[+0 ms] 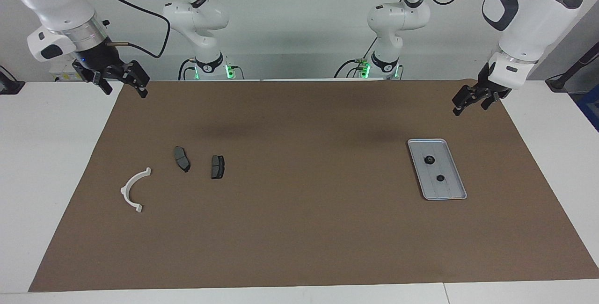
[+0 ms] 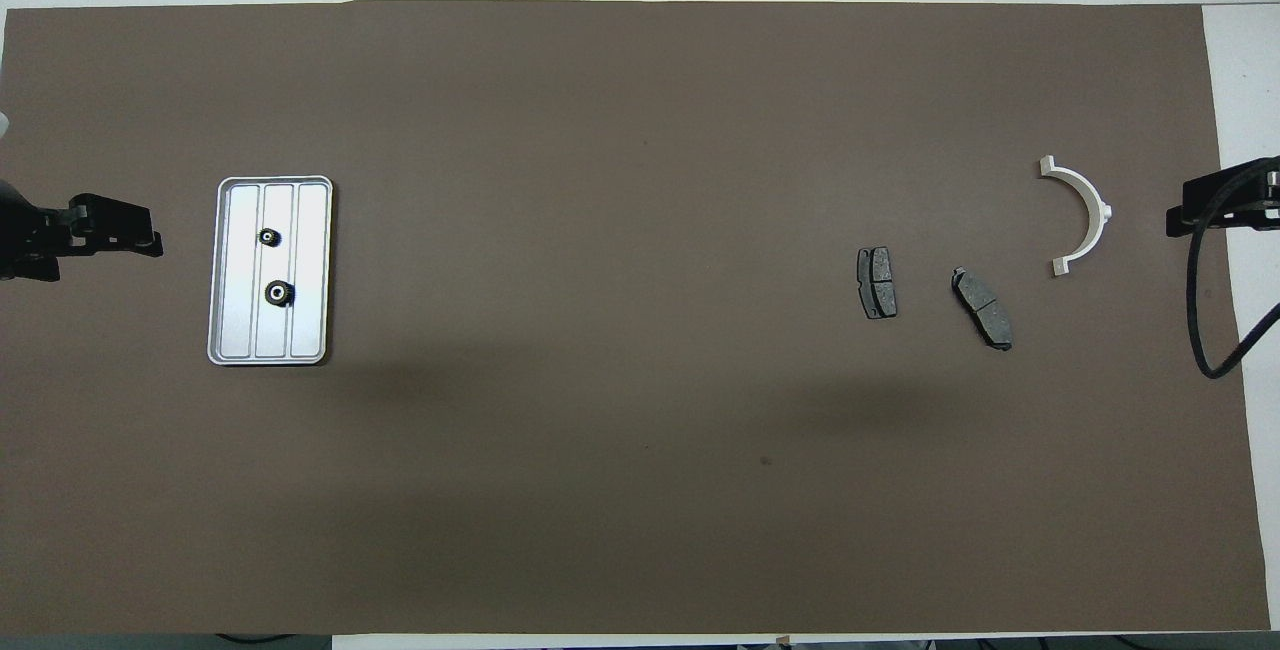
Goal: Pick bearing gear from pile to tray
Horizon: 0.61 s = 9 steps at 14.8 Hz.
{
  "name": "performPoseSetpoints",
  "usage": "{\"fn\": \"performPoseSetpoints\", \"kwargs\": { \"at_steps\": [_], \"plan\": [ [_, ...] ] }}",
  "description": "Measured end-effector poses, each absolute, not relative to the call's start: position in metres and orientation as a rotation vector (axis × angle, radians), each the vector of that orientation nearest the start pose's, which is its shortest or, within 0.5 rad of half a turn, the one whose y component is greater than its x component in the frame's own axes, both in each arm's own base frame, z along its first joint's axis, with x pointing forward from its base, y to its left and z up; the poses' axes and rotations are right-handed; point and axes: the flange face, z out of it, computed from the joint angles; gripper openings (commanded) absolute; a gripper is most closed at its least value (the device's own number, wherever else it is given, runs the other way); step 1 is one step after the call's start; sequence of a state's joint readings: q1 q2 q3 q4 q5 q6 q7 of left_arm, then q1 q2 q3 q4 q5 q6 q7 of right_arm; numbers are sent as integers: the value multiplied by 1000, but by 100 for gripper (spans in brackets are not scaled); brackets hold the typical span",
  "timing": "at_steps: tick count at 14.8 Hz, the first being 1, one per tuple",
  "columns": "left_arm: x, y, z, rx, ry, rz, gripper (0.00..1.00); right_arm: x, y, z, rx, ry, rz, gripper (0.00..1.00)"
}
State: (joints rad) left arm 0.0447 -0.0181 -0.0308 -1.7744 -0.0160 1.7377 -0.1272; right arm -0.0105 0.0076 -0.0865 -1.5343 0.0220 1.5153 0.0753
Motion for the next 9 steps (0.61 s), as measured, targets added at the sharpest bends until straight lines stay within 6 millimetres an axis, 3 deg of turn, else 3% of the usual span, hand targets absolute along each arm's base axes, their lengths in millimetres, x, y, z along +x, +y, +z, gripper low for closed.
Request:
{"fn": "performPoseSetpoints", "kwargs": {
  "at_steps": [9],
  "plan": [
    [556,-6,555,-3150,-192,26,100,549,-51,633,-3108,267,44,100]
  ]
}}
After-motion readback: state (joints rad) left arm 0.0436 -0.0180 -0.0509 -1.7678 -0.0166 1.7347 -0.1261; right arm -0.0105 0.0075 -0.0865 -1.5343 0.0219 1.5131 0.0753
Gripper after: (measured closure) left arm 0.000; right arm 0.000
